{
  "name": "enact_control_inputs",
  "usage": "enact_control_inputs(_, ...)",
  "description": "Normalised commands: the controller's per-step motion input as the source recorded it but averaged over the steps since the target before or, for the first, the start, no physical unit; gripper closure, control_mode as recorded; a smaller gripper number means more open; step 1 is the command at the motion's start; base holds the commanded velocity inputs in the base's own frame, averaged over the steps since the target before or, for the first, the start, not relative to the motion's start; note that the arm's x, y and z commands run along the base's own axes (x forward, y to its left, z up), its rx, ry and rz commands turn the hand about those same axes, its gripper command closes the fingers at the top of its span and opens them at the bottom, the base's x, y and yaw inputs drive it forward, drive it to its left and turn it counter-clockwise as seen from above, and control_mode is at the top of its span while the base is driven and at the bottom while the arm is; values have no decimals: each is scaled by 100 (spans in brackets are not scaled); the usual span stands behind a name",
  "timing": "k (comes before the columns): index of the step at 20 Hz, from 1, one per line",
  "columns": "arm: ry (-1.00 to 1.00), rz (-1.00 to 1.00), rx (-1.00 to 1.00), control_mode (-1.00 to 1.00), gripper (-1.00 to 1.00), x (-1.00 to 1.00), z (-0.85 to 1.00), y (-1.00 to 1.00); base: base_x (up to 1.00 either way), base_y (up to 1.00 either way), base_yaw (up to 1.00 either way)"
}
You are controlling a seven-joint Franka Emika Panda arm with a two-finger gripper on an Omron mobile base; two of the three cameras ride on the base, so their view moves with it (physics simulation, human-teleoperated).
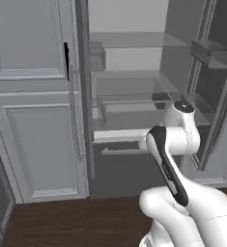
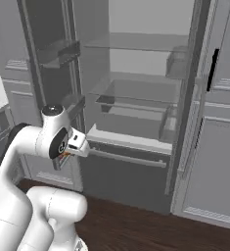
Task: Place one eggplant and one chicken drumstick in each tupperware on the nearby counter, to pack two identical lunches.
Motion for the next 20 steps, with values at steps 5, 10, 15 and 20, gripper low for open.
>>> enact_control_inputs(5, 0, 0, 0, 100, 100, 0, 0, 0, -14, 37, 92)
enact_control_inputs(10, 0, 0, 0, 100, 100, 0, 0, 0, 0, 53, 94)
enact_control_inputs(15, 0, 0, 0, 100, 100, 0, 0, 0, 20, 38, 63)
enact_control_inputs(20, 0, 0, 0, 100, 100, 0, 0, 0, 100, 0, 5)
